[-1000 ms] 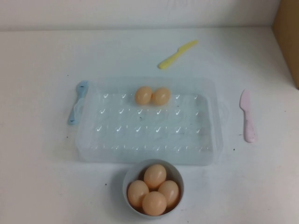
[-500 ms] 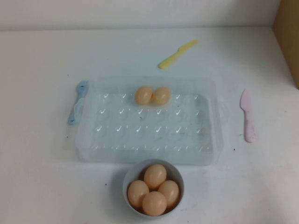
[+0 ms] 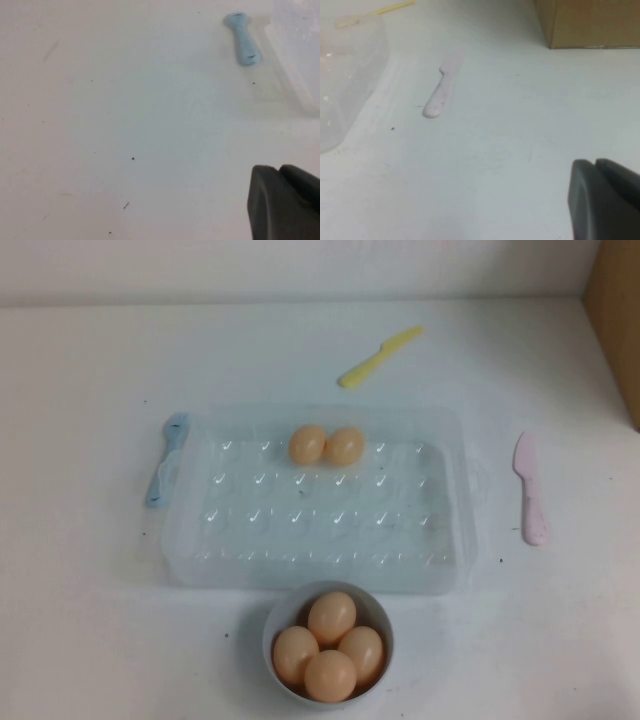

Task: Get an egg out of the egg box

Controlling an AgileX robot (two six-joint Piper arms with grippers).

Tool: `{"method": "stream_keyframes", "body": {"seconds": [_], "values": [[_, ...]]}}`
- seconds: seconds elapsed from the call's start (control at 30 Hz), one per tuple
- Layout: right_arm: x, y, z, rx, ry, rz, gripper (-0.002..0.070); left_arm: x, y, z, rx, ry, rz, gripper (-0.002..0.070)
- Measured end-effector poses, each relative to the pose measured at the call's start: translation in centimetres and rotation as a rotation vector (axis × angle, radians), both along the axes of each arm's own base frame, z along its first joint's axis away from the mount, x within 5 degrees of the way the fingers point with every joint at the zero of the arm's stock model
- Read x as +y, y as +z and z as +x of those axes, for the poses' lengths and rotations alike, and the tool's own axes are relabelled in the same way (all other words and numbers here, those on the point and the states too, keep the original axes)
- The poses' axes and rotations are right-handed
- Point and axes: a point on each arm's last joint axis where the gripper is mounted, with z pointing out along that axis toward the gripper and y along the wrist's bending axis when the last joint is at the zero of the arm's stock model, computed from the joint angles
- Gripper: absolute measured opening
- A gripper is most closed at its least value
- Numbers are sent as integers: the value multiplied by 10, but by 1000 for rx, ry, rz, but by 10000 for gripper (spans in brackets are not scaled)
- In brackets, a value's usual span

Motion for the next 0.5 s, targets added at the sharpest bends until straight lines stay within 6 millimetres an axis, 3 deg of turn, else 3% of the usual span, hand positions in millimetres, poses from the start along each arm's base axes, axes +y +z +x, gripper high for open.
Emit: {"method": "stream_keyframes", "body": {"seconds": [0.5], "values": [[-1, -2, -1, 20, 0, -27, -18, 0, 0, 0, 0, 0, 0, -4]]}}
